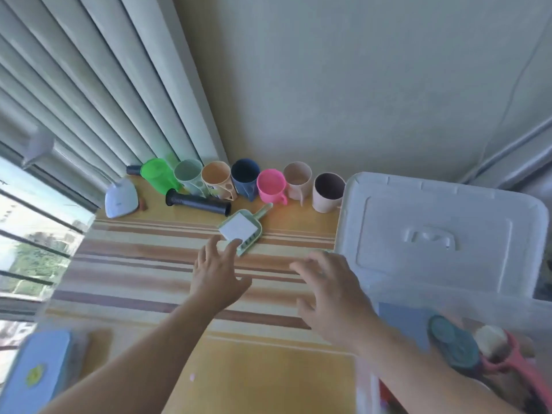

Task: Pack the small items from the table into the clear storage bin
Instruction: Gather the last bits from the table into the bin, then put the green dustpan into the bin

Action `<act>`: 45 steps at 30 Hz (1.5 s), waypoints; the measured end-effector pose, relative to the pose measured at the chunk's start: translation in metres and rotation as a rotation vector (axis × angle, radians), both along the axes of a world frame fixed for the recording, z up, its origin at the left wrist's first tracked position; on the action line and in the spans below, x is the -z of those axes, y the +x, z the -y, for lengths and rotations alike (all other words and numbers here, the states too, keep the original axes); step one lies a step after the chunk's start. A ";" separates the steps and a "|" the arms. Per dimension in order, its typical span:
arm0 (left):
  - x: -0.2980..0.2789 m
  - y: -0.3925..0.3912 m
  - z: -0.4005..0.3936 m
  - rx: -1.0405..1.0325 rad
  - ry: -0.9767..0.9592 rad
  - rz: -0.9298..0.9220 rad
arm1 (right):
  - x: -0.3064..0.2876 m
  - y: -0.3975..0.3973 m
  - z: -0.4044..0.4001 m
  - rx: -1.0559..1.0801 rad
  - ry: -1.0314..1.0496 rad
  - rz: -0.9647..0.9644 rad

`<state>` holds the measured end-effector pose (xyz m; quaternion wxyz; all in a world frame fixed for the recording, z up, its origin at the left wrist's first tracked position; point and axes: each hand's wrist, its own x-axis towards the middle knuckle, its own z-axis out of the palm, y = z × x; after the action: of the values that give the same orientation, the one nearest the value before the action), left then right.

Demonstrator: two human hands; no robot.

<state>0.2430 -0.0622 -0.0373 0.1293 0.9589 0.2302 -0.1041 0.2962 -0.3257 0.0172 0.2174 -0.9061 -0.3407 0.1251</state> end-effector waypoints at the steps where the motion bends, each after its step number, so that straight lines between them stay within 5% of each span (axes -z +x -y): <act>1: 0.014 0.014 -0.016 -0.010 -0.014 0.011 | 0.011 0.007 -0.021 0.000 -0.042 -0.013; 12: 0.113 0.096 -0.077 0.038 -0.097 -0.062 | 0.102 0.043 -0.124 0.089 -0.372 -0.217; 18: 0.115 0.026 -0.067 0.252 -0.175 0.004 | 0.107 0.029 -0.125 0.132 -0.362 -0.214; 25: 0.115 -0.071 -0.049 0.453 -0.185 -0.034 | 0.130 -0.014 -0.119 -0.007 -0.634 -0.189; 29: 0.098 -0.078 -0.046 0.415 -0.225 -0.036 | 0.133 -0.032 -0.114 0.047 -0.581 -0.240; 33: 0.057 -0.075 -0.046 0.382 -0.260 0.099 | 0.105 -0.026 -0.095 0.183 -0.297 -0.352; 39: -0.047 -0.054 -0.025 0.321 -0.719 0.341 | 0.002 0.021 -0.023 0.282 -0.028 -0.351; 45: -0.129 -0.029 0.060 -0.056 -1.247 0.310 | -0.068 0.016 0.082 0.356 0.085 -0.270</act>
<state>0.2142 -0.1217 0.0917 0.6971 0.7011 0.1299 -0.0753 0.3123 -0.4081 0.0854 0.3178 -0.9169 -0.1483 0.1905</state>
